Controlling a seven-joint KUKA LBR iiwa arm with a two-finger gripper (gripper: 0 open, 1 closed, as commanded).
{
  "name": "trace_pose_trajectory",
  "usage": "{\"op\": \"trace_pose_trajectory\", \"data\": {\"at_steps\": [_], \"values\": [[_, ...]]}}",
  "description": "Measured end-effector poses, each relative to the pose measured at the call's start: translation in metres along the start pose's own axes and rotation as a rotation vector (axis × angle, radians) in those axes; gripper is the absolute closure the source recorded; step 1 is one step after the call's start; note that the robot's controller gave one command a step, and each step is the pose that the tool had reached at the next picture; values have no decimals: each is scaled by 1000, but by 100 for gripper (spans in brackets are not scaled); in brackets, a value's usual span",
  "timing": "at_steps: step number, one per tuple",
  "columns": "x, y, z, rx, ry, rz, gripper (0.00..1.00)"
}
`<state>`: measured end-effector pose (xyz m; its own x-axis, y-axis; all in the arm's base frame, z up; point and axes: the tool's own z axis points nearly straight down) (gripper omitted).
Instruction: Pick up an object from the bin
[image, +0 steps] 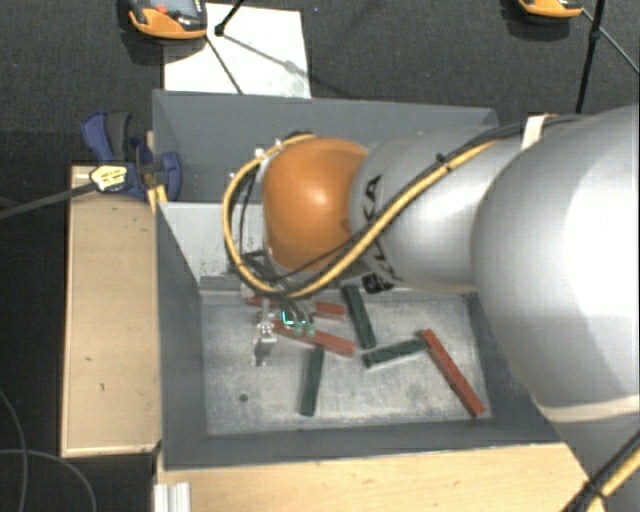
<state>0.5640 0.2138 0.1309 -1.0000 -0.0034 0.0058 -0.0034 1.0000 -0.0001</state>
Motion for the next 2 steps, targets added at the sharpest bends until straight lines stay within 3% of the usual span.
{"op": "trace_pose_trajectory", "data": {"at_steps": [1, 2], "values": [[-2, -1, -5, -2, -8, 5, 0], [-20, -35, 33, -4, -13, -6, 0]]}}
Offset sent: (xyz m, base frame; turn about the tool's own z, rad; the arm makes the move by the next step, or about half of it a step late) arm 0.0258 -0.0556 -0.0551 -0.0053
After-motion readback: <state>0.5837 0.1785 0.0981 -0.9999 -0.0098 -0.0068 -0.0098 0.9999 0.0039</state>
